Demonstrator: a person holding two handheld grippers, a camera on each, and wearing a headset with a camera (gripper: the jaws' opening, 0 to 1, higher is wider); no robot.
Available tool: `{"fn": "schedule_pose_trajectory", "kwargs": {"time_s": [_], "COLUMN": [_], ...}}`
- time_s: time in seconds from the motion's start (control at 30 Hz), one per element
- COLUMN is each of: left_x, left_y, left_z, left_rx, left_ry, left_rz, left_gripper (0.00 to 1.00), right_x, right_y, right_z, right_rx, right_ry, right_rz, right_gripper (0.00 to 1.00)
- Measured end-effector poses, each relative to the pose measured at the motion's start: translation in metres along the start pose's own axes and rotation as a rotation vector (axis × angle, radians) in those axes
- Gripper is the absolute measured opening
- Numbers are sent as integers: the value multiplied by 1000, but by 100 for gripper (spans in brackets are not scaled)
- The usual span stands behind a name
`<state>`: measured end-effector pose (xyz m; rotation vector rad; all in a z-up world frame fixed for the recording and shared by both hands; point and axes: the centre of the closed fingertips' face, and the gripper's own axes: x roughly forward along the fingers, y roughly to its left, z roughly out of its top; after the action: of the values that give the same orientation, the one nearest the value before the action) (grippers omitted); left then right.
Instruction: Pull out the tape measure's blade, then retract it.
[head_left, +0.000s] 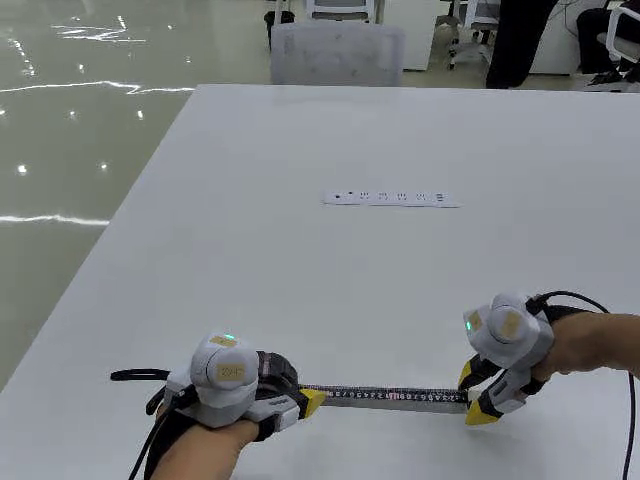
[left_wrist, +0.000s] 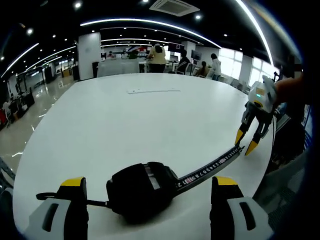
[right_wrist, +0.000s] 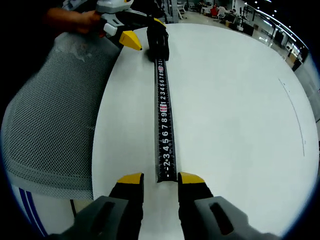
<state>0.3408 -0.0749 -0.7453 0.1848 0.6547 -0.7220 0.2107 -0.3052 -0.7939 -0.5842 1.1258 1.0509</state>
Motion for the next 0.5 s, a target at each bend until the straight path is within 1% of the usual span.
{"fn": "schedule_pose_trajectory", "kwargs": {"time_s": [0.03,0.17,0.23,0.3,0.4,0.43,0.5], "left_x": [0,1,1,2,2,2,2], "left_y": [0,-2,-3,-3,-2,-2,-1], "left_z": [0,2,1,1,1,1,1], "left_rx": [-2,0,1,-1,-8,-10,-11], "left_ry": [-1,-7,-3,-6,-3,-3,-6], "left_rz": [-1,-8,-10,-11,-8,-8,-5], "left_gripper": [100,100,100,100,100,100,100], "right_x": [0,1,1,3,3,3,4], "right_y": [-1,-3,-3,-7,-7,-7,-7], "right_z": [-2,-3,-3,-3,-3,-3,-4], "right_rx": [-1,-6,-13,-21,-24,-24,-56], "right_ry": [8,13,14,11,18,24,63], "right_rz": [-2,-4,-9,-22,-12,-13,-27], "right_gripper": [22,20,18,14,14,14,14]}}
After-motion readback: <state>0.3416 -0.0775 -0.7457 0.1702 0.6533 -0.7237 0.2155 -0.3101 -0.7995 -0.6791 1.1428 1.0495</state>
